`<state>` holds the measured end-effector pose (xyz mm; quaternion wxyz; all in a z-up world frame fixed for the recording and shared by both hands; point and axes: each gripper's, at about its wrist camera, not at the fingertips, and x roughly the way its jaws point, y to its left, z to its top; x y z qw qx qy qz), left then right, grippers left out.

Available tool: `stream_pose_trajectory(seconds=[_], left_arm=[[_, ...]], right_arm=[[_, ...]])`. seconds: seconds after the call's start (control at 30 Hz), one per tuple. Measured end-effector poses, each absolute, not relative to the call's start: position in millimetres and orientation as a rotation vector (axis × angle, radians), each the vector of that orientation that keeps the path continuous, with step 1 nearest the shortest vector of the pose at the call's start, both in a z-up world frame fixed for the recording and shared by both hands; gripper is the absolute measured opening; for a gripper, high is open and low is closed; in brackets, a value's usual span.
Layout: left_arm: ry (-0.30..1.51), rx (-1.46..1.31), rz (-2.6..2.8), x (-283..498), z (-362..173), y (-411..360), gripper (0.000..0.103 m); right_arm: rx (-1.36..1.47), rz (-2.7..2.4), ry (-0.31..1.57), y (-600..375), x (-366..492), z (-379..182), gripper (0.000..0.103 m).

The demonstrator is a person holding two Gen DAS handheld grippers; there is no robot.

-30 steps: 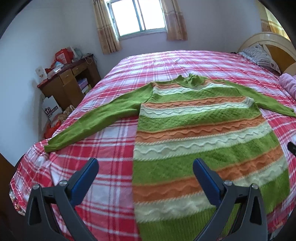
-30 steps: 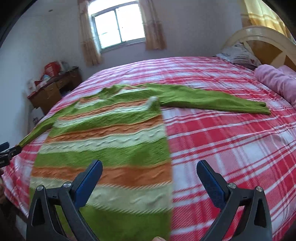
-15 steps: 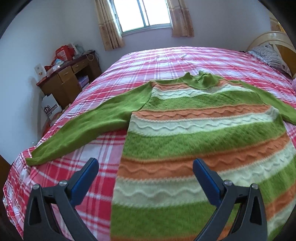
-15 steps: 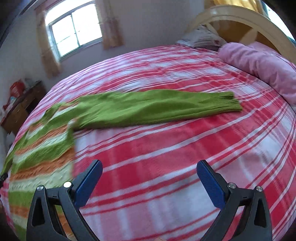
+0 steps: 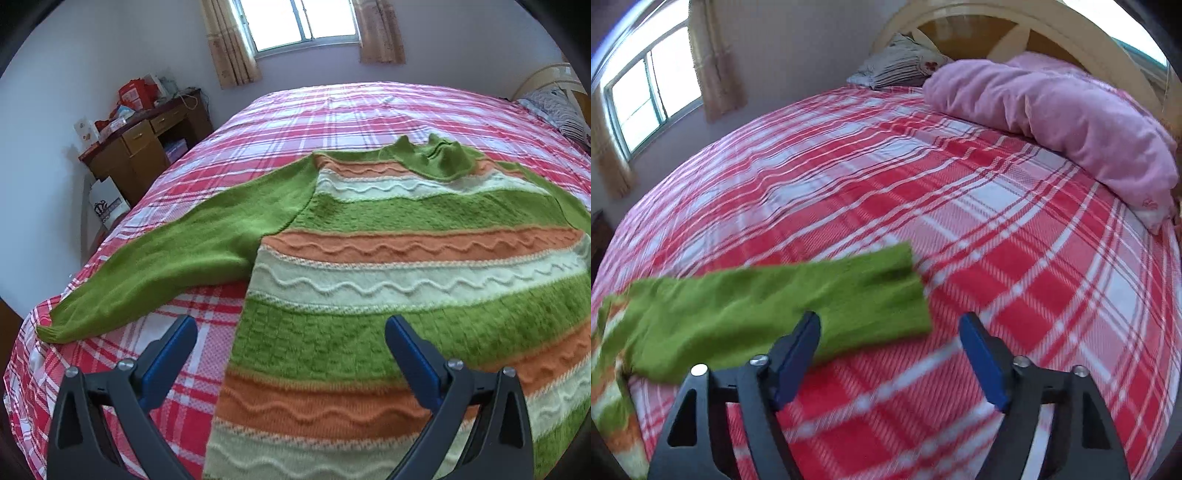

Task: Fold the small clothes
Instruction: 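Reach the right tool to the sweater's sleeve cuff and grasp it, then lift the sleeve with the right tool and lay it across the sweater body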

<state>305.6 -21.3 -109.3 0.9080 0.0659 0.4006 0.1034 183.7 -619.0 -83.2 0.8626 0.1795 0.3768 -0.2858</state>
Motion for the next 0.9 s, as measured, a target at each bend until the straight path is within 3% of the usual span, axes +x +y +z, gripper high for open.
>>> stream_pose_trajectory(seconds=[0.27, 0.33, 0.47, 0.57, 0.9], left_arm=[[0.853, 0.131, 0.235, 316.0, -119.0, -19.5, 0.103], [0.861, 0.123, 0.239, 317.5, -121.6, -18.8, 0.103], [0.868, 0.096, 0.233, 316.3, -124.1, -18.0, 0.103], [0.866, 0.087, 0.228, 314.4, -123.6, -18.9, 0.103], [0.817, 0.094, 0.226, 302.3, -114.0, -17.1, 0.103]], right_arm=[[0.353, -0.603, 0.841, -640.2, 213.5, -94.8, 0.068], [0.337, -0.562, 0.841, -636.2, 217.2, -95.3, 0.058], [0.317, -0.489, 0.846, -630.7, 217.3, -93.5, 0.028], [0.375, -0.433, 0.836, -634.7, 213.4, -89.0, 0.018], [0.375, -0.317, 0.729, -599.3, 217.3, -19.5, 0.016]])
